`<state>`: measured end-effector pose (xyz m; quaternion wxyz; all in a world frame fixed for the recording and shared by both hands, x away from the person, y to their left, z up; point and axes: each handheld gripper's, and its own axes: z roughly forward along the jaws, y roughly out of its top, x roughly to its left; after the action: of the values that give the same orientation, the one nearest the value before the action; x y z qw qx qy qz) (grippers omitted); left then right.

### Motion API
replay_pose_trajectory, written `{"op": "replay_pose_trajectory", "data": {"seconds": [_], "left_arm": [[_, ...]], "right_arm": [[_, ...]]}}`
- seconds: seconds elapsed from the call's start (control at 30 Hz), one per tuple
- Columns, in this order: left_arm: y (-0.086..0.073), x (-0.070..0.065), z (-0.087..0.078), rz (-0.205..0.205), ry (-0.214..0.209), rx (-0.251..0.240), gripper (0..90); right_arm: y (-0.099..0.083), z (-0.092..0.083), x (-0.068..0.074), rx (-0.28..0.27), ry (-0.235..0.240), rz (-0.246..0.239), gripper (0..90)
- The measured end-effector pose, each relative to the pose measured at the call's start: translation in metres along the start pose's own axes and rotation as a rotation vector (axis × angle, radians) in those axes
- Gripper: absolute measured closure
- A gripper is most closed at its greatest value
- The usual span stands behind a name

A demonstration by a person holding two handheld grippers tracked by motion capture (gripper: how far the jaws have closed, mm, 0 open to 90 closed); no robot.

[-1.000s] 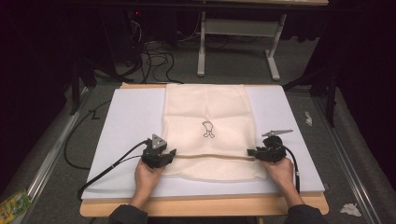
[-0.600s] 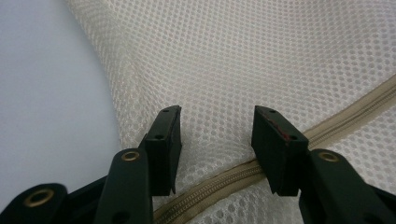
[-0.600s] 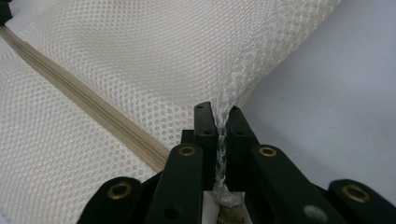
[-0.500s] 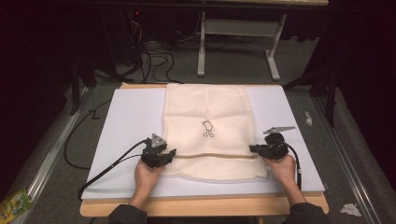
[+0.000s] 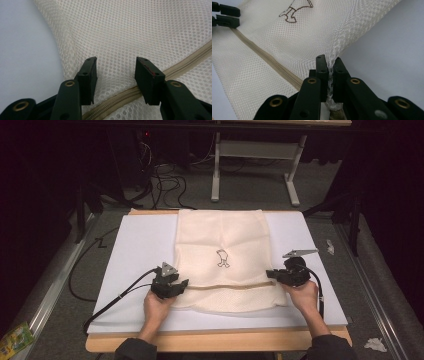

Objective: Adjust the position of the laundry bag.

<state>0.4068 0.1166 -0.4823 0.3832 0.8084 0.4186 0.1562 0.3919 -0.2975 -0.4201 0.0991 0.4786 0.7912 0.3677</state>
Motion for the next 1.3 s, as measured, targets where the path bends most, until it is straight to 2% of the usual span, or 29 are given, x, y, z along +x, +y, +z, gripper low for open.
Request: {"op": "replay_pose_trajectory", "data": {"seconds": [0.13,0.23,0.33,0.37,0.43,0.7,0.73,0.77,0.8,0.97,1.07,1.17,1.3], "left_arm": [[0.001,0.001,-0.001,-0.006,-0.009,0.006,52.7],[0.003,0.002,-0.003,-0.017,-0.020,-0.008,52.6],[0.007,-0.002,-0.007,-0.018,-0.054,-0.031,53.5],[0.007,-0.002,-0.007,-0.018,-0.054,-0.031,53.9],[0.008,-0.005,-0.011,-0.033,-0.089,-0.050,54.3],[0.008,-0.009,-0.012,-0.036,-0.116,-0.059,54.2],[0.009,-0.015,-0.014,0.019,-0.066,-0.052,54.3],[0.009,-0.015,-0.014,0.019,-0.066,-0.052,54.7],[0.012,-0.022,-0.014,0.055,-0.076,-0.049,54.9],[0.018,-0.030,-0.011,0.051,-0.107,-0.057,55.5],[0.020,-0.037,-0.009,0.065,-0.129,-0.058,55.6],[0.023,-0.045,-0.007,0.085,-0.133,-0.060,56.3],[0.026,-0.049,-0.006,0.086,-0.155,-0.066,56.7]], "right_arm": [[0.003,-0.001,0.003,-0.010,0.008,0.003,87.6],[0.005,-0.002,0.005,-0.012,0.009,-0.005,87.6],[0.007,-0.004,0.007,-0.013,0.012,-0.010,87.6],[0.007,-0.004,0.007,-0.013,0.012,-0.010,87.6],[0.010,-0.005,0.010,-0.021,0.013,-0.015,87.6],[0.015,-0.004,0.016,-0.020,0.015,-0.028,87.6],[0.015,-0.004,0.016,-0.020,0.014,-0.030,87.6],[0.015,-0.004,0.016,-0.021,0.013,-0.031,87.7],[0.016,-0.004,0.016,-0.019,0.011,-0.033,87.6],[0.017,-0.004,0.019,-0.020,0.012,-0.038,87.7],[0.017,-0.004,0.018,-0.020,0.018,-0.036,87.7],[0.018,-0.004,0.018,-0.022,0.019,-0.037,87.7],[0.019,-0.003,0.019,-0.023,0.023,-0.039,87.7]]}}
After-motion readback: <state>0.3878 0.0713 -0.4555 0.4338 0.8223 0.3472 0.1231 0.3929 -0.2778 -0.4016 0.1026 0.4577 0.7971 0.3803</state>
